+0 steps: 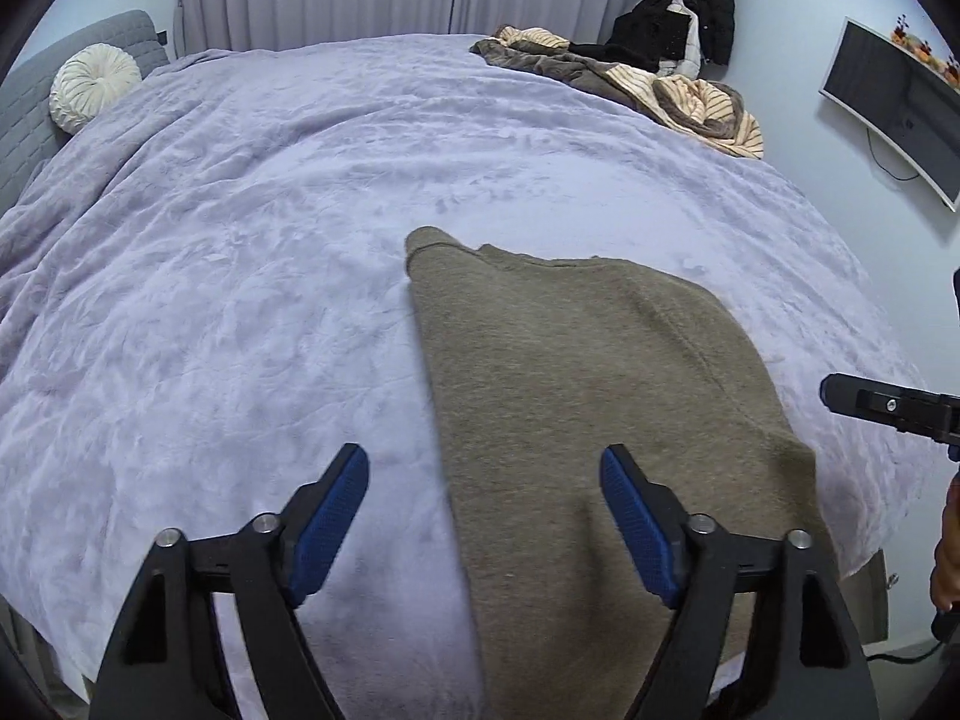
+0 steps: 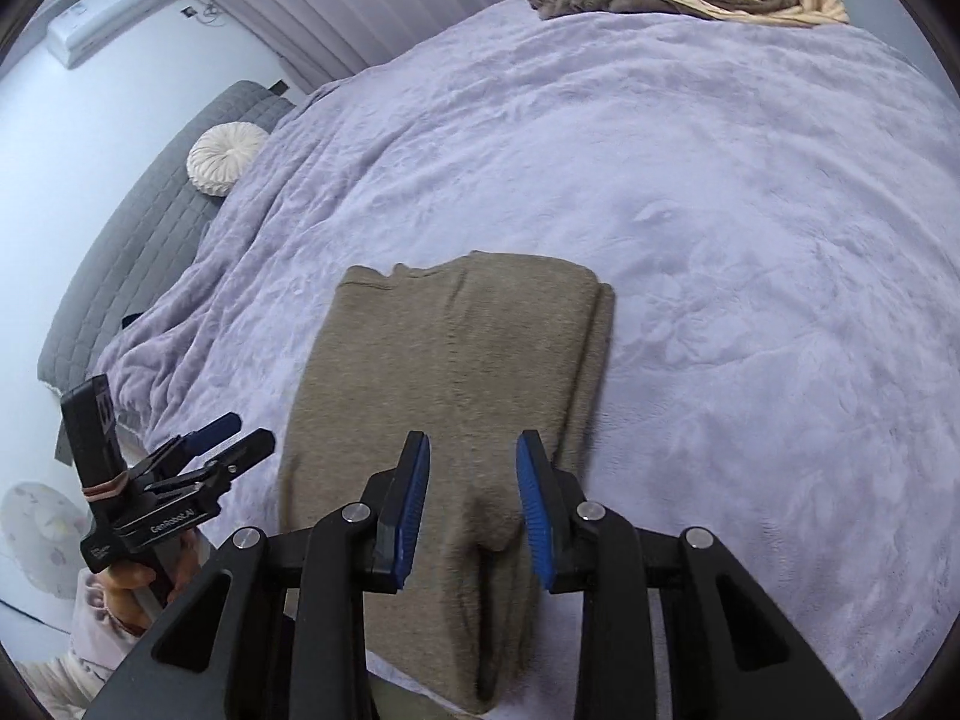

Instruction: Fold small clothes

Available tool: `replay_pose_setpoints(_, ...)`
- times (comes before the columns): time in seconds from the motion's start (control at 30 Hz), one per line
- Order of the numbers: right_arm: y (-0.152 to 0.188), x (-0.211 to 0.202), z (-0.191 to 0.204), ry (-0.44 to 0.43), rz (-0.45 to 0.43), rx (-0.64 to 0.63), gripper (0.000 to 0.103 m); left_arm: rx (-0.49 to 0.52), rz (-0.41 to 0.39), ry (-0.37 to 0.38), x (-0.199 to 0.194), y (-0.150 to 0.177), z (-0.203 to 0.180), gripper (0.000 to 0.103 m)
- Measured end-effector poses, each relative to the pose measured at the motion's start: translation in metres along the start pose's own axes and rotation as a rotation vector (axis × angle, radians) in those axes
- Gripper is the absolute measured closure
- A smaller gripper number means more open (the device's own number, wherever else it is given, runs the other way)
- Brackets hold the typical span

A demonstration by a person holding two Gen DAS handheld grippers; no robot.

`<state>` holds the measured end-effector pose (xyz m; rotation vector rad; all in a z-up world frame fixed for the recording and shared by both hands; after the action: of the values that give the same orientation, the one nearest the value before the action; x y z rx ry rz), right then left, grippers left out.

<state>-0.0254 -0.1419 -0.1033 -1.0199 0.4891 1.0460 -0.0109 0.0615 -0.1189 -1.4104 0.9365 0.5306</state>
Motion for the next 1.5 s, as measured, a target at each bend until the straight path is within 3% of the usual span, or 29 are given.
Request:
replay_pose_setpoints(0.13,0.021,0.012,0.020,0.036,0.033,-0.095,0.070,0.010,0.045,0.032,0.013,0.017,-0.020,0.031)
replay_pose_setpoints(0.27,0.043,0.030,0.002,0.157,0.077,-0.149,0.074,-0.017,0.086,0.034,0.027,0.038,-0.023,0.031)
replay_pose_setpoints(0.4,0.050,0.021,-0.015,0.128,0.079,-0.080,0.074,-0.030,0.080,0.036,0.020,0.038,-0.019,0.031)
replay_pose_setpoints(0.57,0.065,0.020,-0.022,-0.018,0.144,0.039,0.071,-0.058,0.074,0.022,0.018,0.033,-0.006,0.031)
replay_pose_setpoints(0.63,0.070,0.028,-0.022,-0.040,0.163,0.068,0.073,-0.063,0.079,0.015,0.019,0.032,-0.004,0.031)
replay_pose_setpoints(0.67,0.070,0.029,-0.021,-0.043,0.155,0.077,0.087,-0.064,0.077,0.006,0.017,0.030,-0.004,0.031)
replay_pose_setpoints(0.7,0.069,0.027,-0.019,-0.050,0.145,0.076,0.093,-0.060,0.069,-0.005,0.013,0.029,-0.004,0.031)
replay_pose_setpoints(0.73,0.067,0.023,-0.016,-0.055,0.125,0.068,0.093,-0.052,0.063,-0.012,0.011,0.028,-0.003,0.030)
replay_pose_setpoints(0.77,0.066,0.019,-0.016,-0.047,0.115,0.056,0.093,-0.041,0.061,-0.020,0.010,0.029,-0.003,0.026)
replay_pose_setpoints(0.8,0.066,0.018,-0.019,-0.032,0.120,0.042,0.093,-0.029,0.069,-0.028,0.012,0.032,-0.004,0.016)
replay_pose_setpoints(0.97,0.089,0.041,-0.055,0.062,0.195,0.066,0.093,-0.056,0.136,0.016,0.032,0.058,-0.012,0.016)
replay_pose_setpoints(1.13,0.093,0.039,-0.062,0.041,0.150,0.109,0.093,-0.103,0.147,0.028,0.035,0.065,-0.016,0.016)
replay_pose_setpoints(1.33,0.082,0.020,-0.059,0.009,0.149,0.151,0.083,-0.103,0.141,0.021,0.030,0.060,-0.014,0.016)
replay_pose_setpoints(1.5,0.065,0.001,-0.059,0.046,0.101,0.146,0.083,-0.105,0.142,0.017,0.030,0.060,-0.014,0.016)
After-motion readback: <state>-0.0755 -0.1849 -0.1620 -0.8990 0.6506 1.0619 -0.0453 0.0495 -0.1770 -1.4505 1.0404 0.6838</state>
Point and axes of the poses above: each gripper's, at about its wrist camera, not at the fingertips, and x roughly the way its jaws point, z to its left, y to its underside, the point moved 10 cm from there along x, roughly the way its jaws point, and after that the axes turned 5 degrees about x, right-handed, at the moved point
